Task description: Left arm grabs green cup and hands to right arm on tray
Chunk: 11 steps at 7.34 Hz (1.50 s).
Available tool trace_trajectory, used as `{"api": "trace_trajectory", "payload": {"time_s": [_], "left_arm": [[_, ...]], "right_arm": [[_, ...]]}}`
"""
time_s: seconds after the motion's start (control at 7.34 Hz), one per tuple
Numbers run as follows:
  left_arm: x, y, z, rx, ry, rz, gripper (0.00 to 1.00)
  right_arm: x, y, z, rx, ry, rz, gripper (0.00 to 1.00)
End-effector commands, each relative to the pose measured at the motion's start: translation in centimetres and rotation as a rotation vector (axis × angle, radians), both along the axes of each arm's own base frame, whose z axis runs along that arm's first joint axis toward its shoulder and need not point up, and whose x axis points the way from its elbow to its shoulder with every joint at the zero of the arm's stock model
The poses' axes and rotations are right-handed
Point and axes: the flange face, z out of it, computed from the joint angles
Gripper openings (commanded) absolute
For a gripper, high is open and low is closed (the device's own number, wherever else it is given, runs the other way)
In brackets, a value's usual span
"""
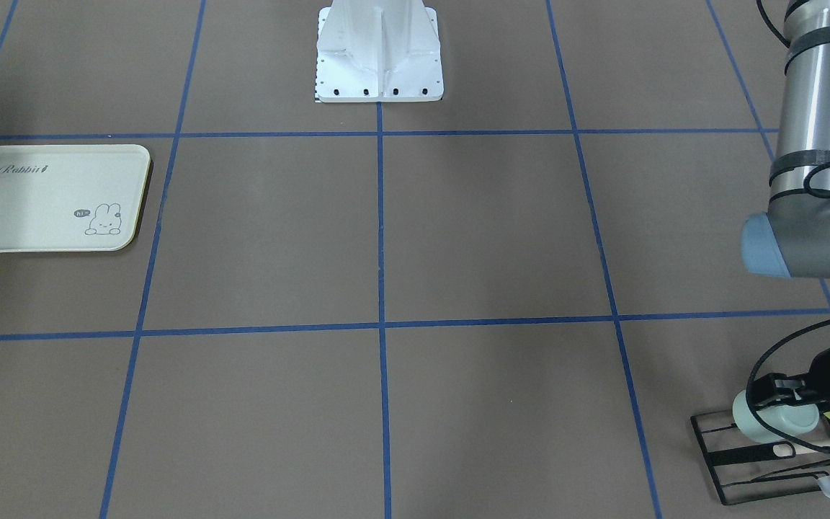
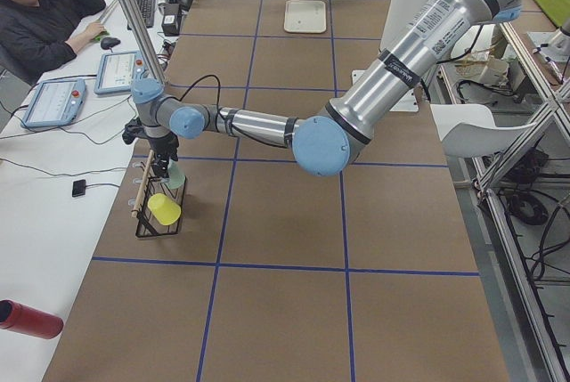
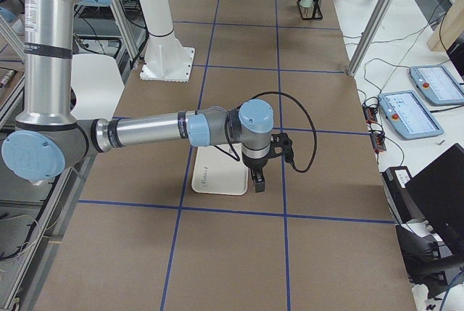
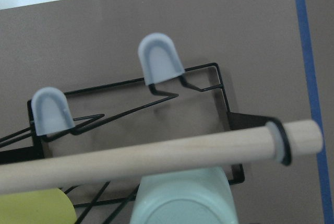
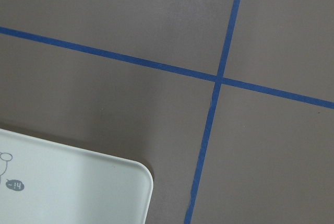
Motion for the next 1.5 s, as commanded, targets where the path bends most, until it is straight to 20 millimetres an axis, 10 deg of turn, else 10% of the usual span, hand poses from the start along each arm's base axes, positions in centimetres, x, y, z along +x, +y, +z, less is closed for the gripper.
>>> {"api": "trace_trajectory", "payload": {"time_s": [0.0, 0.41, 1.36], "left_arm": [[0.0, 0.0, -0.3, 0.004, 0.002, -0.001, 0.5], [-0.6, 0.0, -1.3, 0.024, 0.015, -0.006, 0.23], [-7.9, 2.4, -4.6, 0.041, 0.141, -0.047, 0.22]], "right_arm": [[0.0, 0.0, 0.0, 0.0, 0.0, 0.0, 1.0], [0.0, 0.0, 0.0, 0.0, 0.0, 0.0, 1.0], [0.0, 0.0, -0.1, 0.003, -0.002, 0.0, 1.0]]}}
